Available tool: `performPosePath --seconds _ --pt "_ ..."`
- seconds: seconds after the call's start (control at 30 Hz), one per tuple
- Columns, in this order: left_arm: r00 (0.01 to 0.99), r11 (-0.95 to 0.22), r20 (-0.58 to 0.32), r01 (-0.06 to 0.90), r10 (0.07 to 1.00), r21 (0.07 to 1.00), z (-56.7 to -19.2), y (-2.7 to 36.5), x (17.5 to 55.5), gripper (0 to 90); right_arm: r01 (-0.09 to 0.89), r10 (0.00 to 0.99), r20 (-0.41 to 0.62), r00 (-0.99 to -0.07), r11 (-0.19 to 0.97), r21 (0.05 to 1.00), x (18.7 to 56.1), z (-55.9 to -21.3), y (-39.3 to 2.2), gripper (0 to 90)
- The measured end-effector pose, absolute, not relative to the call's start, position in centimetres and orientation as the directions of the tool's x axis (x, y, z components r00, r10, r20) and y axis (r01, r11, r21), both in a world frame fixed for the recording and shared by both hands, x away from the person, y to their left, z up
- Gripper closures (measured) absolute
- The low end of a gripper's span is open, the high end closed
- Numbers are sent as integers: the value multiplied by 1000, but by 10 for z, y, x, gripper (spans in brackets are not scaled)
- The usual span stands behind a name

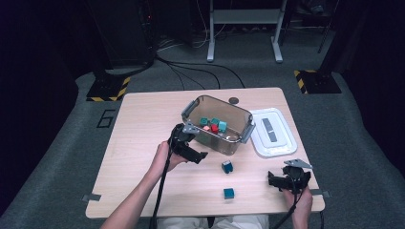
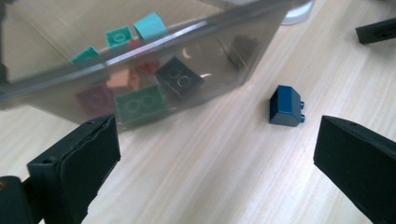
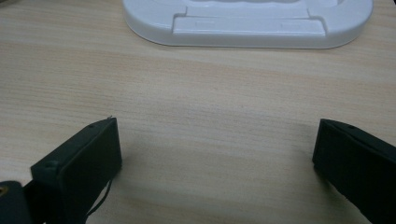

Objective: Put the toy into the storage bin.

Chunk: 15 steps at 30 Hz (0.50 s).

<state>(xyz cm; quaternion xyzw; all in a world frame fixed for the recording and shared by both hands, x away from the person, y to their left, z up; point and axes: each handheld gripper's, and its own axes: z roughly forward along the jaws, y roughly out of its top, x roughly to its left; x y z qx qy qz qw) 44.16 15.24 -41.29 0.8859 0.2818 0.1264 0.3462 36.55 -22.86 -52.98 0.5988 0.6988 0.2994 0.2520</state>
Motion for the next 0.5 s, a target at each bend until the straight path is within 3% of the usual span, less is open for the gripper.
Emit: performPosePath --seconds 0.5 --pt "841 -619 -11 407 541 672 -446 139 419 0 686 988 6 -156 104 720 365 -530 -229 5"
